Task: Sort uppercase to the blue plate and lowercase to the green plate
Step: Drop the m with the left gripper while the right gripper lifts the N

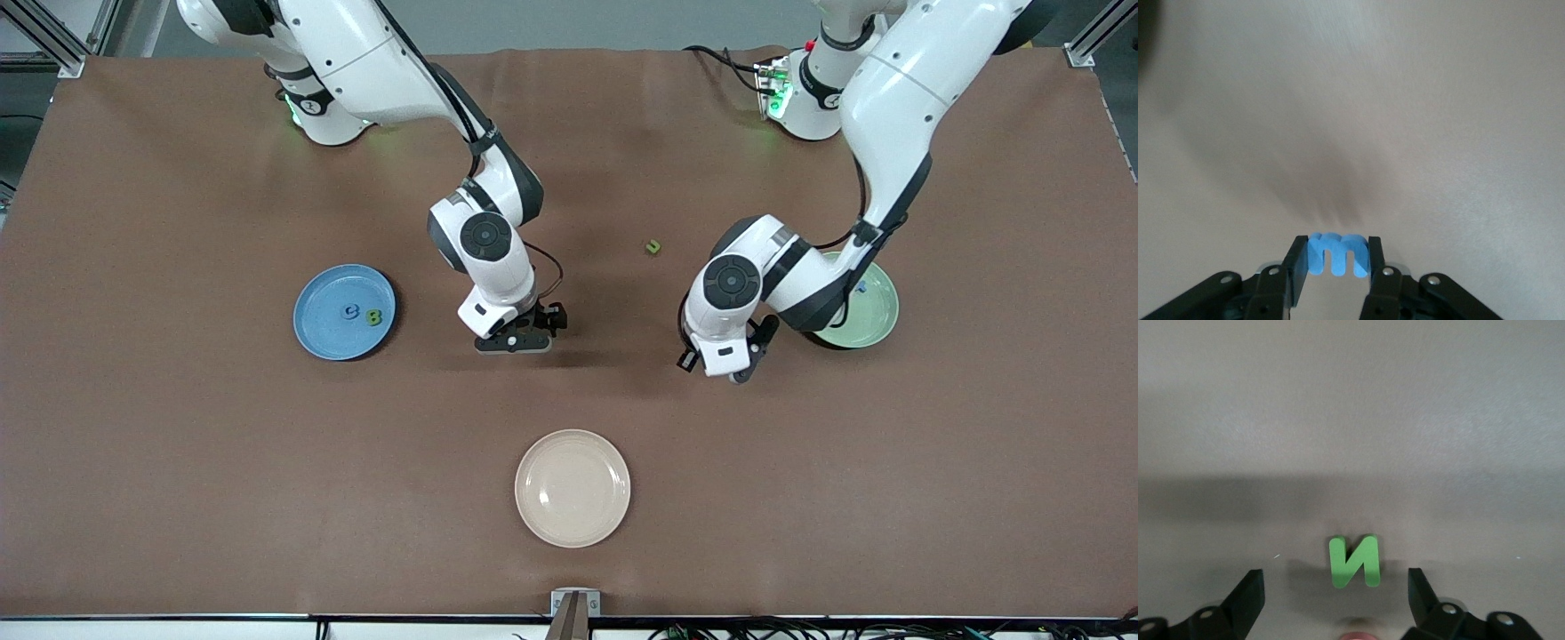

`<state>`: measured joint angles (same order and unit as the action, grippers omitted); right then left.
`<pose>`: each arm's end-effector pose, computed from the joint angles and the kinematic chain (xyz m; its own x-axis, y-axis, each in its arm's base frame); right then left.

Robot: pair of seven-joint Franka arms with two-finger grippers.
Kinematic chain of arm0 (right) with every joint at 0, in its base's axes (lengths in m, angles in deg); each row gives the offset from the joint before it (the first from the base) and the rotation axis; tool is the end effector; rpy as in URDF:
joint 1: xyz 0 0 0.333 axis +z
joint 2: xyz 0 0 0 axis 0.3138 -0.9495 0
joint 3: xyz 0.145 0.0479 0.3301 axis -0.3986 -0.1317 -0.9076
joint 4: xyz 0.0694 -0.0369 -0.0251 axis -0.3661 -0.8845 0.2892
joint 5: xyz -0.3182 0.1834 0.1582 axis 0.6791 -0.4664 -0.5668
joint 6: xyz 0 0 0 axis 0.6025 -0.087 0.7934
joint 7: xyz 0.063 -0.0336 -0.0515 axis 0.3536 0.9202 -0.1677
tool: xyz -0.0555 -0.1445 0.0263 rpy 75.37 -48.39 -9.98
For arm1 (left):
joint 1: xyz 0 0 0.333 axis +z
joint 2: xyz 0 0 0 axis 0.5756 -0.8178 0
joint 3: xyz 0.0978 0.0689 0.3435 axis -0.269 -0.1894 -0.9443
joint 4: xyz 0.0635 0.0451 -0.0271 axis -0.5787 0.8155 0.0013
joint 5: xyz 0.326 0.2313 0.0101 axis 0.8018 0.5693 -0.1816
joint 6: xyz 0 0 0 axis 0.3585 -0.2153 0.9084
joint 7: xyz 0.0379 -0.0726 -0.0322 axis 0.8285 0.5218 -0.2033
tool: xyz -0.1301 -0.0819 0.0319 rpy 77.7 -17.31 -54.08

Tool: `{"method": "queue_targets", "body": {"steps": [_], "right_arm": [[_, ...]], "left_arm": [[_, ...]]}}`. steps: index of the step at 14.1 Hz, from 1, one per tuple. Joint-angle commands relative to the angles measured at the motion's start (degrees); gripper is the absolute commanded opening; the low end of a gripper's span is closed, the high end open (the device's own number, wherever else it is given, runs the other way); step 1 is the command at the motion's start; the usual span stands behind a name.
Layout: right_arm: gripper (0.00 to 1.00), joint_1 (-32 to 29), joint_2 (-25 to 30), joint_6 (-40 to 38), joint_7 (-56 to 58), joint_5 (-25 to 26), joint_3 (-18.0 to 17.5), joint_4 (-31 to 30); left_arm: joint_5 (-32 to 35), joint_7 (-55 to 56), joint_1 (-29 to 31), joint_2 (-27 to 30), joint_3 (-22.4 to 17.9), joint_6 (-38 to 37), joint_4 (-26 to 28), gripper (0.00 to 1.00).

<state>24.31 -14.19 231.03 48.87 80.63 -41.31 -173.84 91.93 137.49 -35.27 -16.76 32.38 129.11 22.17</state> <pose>0.5379 0.4614 0.1665 0.9978 0.0059 0.0663 0.0112 -0.9967 -0.0806 0.5866 -0.3072 0.2133 0.5910 0.8067 0.0081 0.8021 -0.5865 -0.1121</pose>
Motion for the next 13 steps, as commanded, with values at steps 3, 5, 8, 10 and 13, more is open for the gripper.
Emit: {"method": "queue_targets", "body": {"steps": [3,5,8,10,13], "right_arm": [[0.88,0.12,-1.24,0.79,-0.31,0.76,0.50,0.27],[0.85,-0.24,-1.24,0.79,-0.13,1.46,0.59,0.27],[0.70,-0.76,-1.33,0.79,-0.13,2.52,0.67,0.18],[0.63,-0.76,-1.33,0.79,-0.13,2.52,0.67,0.18],[0.42,-0.85,-1.33,0.70,-0.13,2.52,0.59,0.18]], "left_arm": [[0.41,-22.41,26.10,3.44,21.87,-12.52,4.76,0.17],[1.11,-28.69,33.41,4.32,26.46,-13.86,7.39,0.17],[4.61,-34.76,38.96,4.41,28.49,-13.60,10.82,0.17],[7.16,-39.49,42.39,4.32,29.29,-12.90,13.19,0.17],[9.80,-46.79,47.58,3.89,30.08,-8.26,17.15,0.17]]}}
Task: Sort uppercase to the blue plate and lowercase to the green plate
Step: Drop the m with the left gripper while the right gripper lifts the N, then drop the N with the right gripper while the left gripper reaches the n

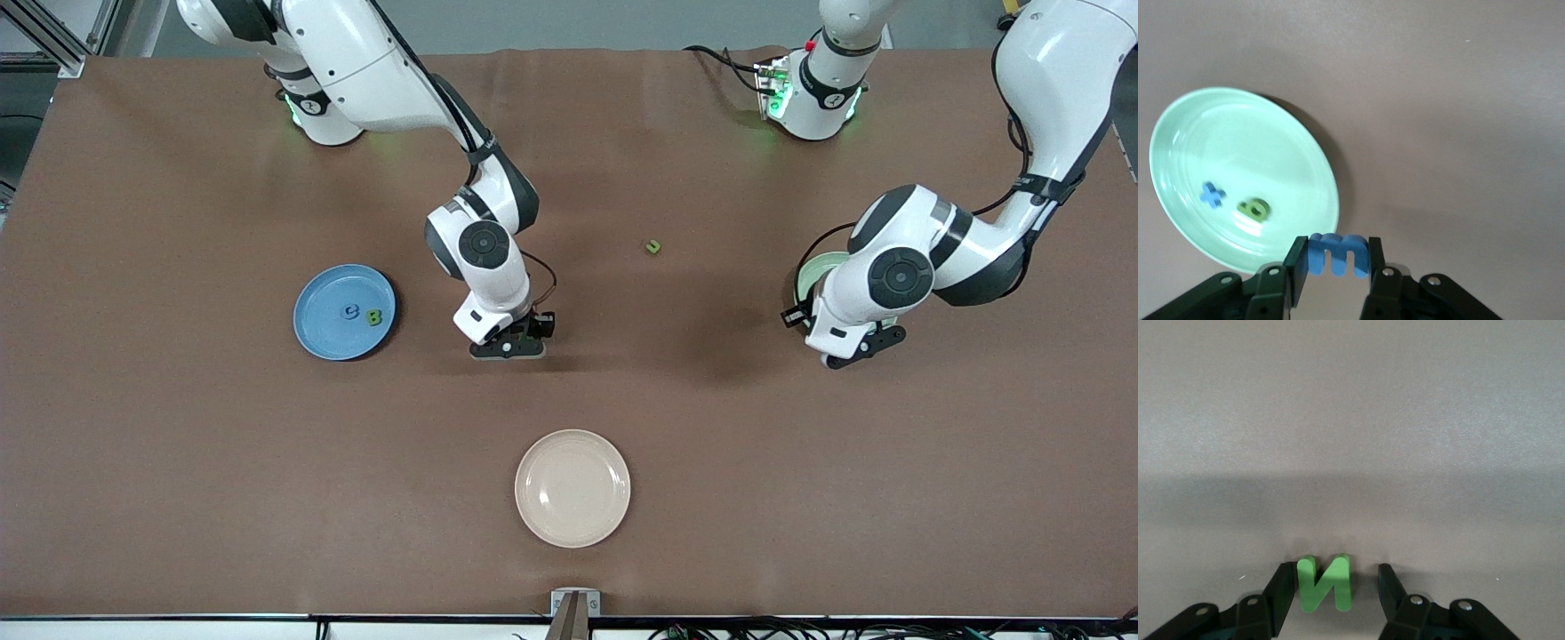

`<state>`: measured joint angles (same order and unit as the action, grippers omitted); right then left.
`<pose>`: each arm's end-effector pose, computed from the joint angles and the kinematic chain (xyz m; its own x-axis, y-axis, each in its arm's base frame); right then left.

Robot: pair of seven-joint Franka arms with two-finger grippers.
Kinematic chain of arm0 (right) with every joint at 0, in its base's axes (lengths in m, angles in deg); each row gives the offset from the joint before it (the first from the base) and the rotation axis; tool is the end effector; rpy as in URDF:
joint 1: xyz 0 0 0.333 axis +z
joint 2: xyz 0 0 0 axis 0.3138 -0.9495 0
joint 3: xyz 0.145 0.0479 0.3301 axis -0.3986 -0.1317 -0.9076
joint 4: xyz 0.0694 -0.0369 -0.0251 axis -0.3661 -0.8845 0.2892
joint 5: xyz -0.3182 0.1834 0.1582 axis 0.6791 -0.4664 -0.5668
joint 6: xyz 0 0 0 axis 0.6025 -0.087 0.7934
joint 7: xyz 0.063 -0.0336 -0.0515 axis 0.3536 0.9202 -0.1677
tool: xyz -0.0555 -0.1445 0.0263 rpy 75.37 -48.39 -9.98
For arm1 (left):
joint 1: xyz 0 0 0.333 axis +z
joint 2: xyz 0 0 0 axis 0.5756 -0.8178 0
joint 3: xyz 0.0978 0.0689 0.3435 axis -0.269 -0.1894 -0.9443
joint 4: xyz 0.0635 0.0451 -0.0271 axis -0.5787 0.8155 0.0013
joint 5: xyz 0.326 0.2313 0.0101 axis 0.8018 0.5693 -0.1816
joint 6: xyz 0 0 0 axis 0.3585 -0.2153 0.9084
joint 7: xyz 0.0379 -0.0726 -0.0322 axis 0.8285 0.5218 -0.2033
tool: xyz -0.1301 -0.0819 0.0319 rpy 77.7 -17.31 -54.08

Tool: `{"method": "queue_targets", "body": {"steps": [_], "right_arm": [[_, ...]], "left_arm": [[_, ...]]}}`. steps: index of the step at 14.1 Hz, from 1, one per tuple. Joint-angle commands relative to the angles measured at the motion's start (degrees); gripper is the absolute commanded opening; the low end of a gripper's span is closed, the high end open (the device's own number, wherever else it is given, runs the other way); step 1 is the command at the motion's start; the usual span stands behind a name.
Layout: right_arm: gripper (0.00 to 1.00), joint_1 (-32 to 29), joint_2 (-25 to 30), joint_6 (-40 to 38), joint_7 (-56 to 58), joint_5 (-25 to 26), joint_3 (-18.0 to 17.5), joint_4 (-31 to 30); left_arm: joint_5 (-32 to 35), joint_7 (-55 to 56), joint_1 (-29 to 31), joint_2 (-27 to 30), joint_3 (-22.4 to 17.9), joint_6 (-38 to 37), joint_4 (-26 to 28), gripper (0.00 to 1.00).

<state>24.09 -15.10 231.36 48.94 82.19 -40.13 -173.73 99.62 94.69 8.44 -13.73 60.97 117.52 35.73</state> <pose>0.5478 0.4479 0.1571 0.9967 0.0107 0.0799 0.0148 -0.9986 -0.0512 0.5553 -0.1028 0.2533 0.9162 0.3499 -0.1955 0.3223 -0.9331 -0.1597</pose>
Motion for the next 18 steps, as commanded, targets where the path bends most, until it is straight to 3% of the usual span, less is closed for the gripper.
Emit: {"method": "queue_targets", "body": {"steps": [1,3,6,11,15,18], "right_arm": [[0.31,-0.80,-0.42,0.29,-0.20,0.96,-0.59,-0.01],[0.01,-1.24,-0.33,-0.41,-0.99,0.87,-0.59,0.08],[0.00,-3.35,0.28,-1.20,-0.03,0.87,-0.59,-0.54],[0.00,-9.93,7.30,-15.94,10.84,0.78,-0.68,-1.85],[0.00,-17.22,15.91,-24.13,24.20,0.78,-0.59,-7.90],[0.00,-23.72,21.54,-23.97,34.30,0.87,-0.59,-15.90]], "left_arm": [[4.12,-6.02,5.63,0.60,1.49,4.92,5.08,0.17],[7.64,-7.70,7.92,0.07,1.40,8.17,7.54,0.17],[13.09,-8.06,10.29,-2.47,1.23,10.65,8.78,0.17],[19.52,-8.76,11.53,-5.03,-1.32,13.46,9.31,0.17],[19.96,-10.43,11.53,-5.03,-2.73,14.34,10.02,0.18],[19.96,-10.87,11.53,-5.03,-2.90,14.34,10.19,0.19]]}}
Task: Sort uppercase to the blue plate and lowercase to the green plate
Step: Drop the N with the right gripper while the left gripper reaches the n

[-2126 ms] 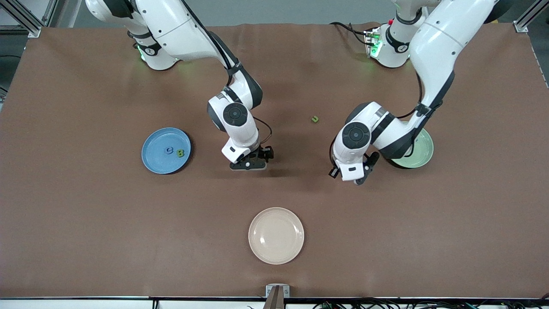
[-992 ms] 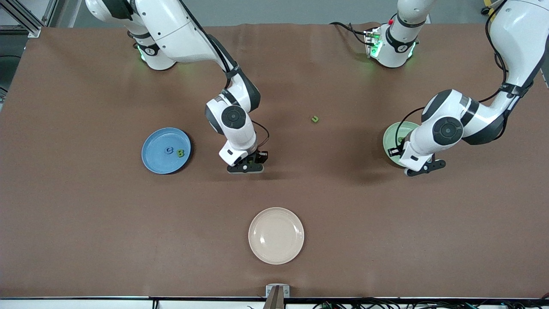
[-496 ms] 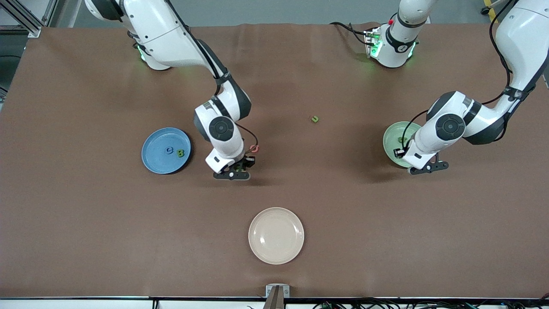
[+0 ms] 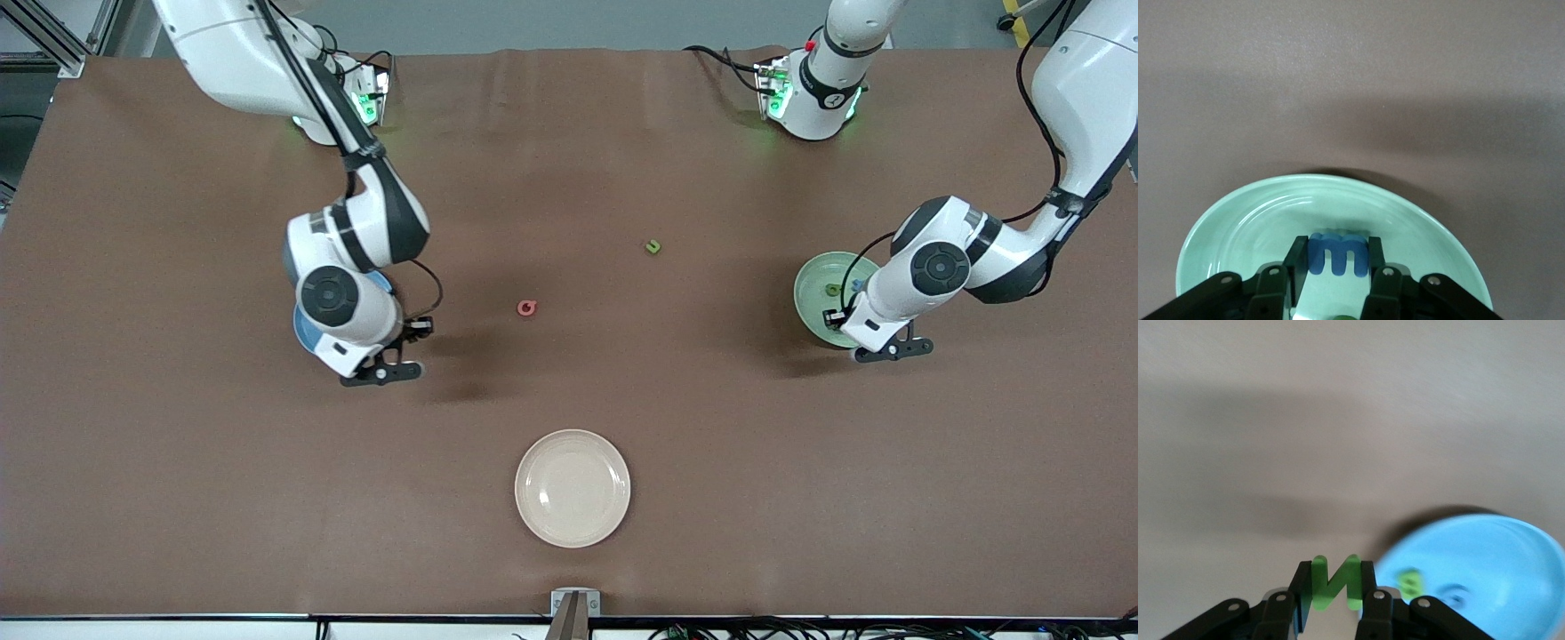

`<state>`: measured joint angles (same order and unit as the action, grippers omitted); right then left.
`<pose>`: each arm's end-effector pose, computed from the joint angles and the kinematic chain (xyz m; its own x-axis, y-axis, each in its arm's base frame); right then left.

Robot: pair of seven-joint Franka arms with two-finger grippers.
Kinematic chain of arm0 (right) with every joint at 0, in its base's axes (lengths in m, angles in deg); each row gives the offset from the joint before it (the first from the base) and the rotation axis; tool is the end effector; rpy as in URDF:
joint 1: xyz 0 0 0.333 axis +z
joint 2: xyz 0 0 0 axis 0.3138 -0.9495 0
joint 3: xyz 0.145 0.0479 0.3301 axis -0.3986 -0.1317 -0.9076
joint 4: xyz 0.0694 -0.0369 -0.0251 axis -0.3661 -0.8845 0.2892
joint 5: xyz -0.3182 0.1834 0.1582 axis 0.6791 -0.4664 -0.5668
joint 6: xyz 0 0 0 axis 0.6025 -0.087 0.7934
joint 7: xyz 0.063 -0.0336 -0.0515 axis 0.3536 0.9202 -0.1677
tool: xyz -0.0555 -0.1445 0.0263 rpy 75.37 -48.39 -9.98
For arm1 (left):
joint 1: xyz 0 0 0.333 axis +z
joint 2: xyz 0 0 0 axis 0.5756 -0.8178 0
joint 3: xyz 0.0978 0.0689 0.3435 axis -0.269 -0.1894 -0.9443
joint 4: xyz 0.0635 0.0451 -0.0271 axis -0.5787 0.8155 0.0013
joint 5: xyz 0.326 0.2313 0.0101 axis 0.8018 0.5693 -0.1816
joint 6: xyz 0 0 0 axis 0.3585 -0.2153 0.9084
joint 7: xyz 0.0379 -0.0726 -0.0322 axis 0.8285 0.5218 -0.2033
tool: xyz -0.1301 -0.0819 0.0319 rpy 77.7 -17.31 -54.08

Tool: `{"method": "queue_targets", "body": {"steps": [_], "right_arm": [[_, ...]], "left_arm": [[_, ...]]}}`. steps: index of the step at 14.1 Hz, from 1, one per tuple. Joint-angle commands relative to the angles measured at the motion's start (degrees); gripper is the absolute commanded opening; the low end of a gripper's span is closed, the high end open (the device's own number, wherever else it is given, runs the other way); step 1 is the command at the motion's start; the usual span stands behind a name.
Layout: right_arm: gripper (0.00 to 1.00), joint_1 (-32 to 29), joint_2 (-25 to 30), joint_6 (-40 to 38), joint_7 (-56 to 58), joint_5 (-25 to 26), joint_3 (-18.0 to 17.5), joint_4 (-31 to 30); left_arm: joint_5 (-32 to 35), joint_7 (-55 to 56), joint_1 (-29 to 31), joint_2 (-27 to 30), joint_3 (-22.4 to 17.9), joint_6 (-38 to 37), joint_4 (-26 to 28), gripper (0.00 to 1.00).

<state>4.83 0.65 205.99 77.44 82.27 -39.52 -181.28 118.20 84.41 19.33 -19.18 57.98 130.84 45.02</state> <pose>0.5839 0.2083 0.2520 0.9668 0.1556 -0.2028 0.1635 -0.9863 0.0226 0.5359 -0.0042 0.1716 0.9863 0.1194 -0.1140 0.1057 -0.9873 -0.1189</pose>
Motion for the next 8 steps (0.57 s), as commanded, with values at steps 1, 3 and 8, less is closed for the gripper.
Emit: {"method": "queue_targets", "body": {"steps": [1,3,8], "right_arm": [[0.00,-6.66,7.02,1.40,8.53,0.79,-1.20,-10.29],[0.00,-8.70,8.87,1.57,10.84,0.79,-1.12,-13.46],[0.00,-10.37,10.72,5.43,11.20,0.97,-1.12,-19.01]], "left_arm": [[1.38,-0.59,0.64,0.42,-0.09,1.02,0.99,0.20],[1.38,-0.76,0.64,0.51,-0.09,1.02,0.99,0.49],[0.42,-1.65,0.64,2.17,2.97,0.14,0.82,0.99]]}}
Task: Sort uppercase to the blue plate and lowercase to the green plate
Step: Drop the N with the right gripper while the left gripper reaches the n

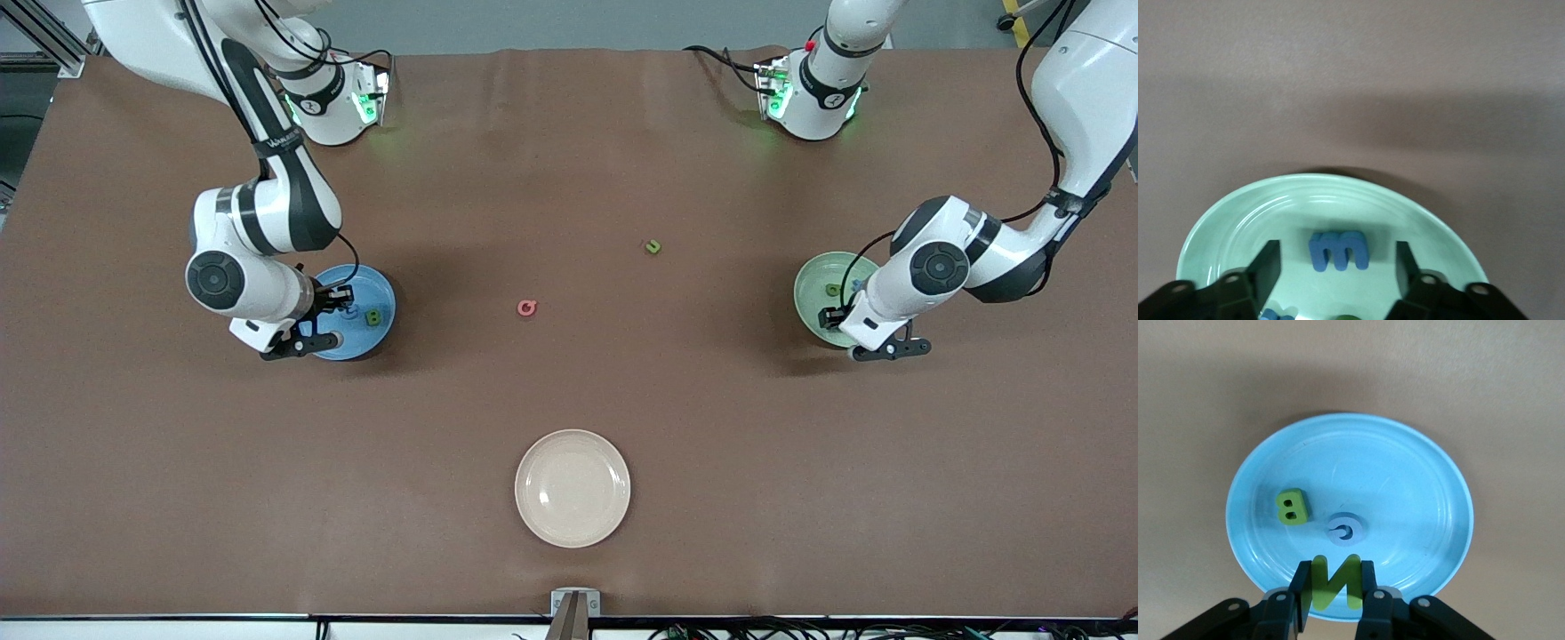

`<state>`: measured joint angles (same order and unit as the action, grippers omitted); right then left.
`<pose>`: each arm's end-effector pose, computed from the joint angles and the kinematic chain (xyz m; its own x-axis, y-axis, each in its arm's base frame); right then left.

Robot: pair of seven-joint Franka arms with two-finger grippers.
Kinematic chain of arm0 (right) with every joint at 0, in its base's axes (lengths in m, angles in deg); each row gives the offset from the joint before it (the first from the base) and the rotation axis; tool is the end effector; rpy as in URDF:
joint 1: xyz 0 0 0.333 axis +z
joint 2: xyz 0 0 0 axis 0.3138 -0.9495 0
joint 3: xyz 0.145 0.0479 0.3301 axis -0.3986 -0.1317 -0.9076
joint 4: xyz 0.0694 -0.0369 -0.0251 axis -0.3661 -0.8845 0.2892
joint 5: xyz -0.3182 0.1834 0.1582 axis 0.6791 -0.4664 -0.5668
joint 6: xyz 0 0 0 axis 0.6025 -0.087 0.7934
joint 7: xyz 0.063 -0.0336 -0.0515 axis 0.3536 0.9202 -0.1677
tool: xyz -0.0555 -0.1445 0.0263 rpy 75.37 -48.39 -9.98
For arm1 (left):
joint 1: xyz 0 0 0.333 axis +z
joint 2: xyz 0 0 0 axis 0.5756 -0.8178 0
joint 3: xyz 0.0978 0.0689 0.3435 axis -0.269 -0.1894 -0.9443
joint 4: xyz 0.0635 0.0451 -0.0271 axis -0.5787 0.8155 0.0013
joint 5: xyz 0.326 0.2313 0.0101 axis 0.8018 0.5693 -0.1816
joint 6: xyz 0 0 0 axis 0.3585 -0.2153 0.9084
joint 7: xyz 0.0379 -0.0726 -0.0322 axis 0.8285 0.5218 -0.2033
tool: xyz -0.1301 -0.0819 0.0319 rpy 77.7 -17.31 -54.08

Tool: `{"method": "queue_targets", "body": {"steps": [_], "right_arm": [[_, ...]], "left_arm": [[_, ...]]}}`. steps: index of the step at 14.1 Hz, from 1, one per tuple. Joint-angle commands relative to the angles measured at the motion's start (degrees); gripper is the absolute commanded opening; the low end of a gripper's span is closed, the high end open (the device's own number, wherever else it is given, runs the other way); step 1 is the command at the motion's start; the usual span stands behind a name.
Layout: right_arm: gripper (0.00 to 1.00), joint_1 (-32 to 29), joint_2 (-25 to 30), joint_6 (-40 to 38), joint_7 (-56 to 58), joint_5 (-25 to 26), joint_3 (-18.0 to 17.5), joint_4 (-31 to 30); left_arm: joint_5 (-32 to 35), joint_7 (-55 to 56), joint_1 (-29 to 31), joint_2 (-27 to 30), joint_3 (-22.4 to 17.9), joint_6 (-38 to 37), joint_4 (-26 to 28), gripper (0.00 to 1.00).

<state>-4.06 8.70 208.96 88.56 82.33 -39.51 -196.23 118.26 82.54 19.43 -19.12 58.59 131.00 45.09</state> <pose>0.5275 0.0984 0.2374 0.9440 0.1897 -0.2701 0.1903 -0.9814 -0.0244 0.5367 -0.0087 0.1746 0.9907 0.0787 -0.1107 0.0664 -0.9917 -0.1104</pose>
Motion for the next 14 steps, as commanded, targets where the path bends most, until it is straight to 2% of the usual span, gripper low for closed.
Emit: {"method": "queue_targets", "body": {"steps": [1,6,8,9,10,11,14], "right_arm": [[0.00,-1.92,2.59,3.00,0.08,0.91,-1.13,-4.66],[0.04,-6.22,2.06,2.91,3.32,0.91,-1.13,-5.98],[0.05,-6.93,1.89,3.09,3.59,0.91,-1.13,-6.08],[0.11,-7.02,1.71,3.09,3.59,0.91,-1.21,-6.08],[0.30,-7.02,1.63,3.35,3.59,0.91,-1.21,-6.08],[0.99,-7.02,1.54,3.79,3.51,0.82,-1.21,-6.08],[1.00,-7.02,1.63,3.18,2.63,0.03,-1.39,-5.90]], "left_arm": [[0.10,1.01,0.89,2.03,3.94,-0.81,0.66,0.99],[-2.28,7.78,0.63,1.85,13.35,-4.06,0.75,1.00],[-2.71,10.92,-1.20,1.59,15.12,-4.24,1.01,1.00],[-2.98,15.65,-3.74,1.50,15.21,-4.24,1.19,1.00],[-3.07,19.61,-6.29,1.33,15.21,-4.24,1.28,1.00],[-3.07,24.44,-9.71,1.24,15.12,-4.24,1.28,1.00],[-3.07,36.23,-18.24,0.62,14.25,-4.15,1.10,1.00]]}}
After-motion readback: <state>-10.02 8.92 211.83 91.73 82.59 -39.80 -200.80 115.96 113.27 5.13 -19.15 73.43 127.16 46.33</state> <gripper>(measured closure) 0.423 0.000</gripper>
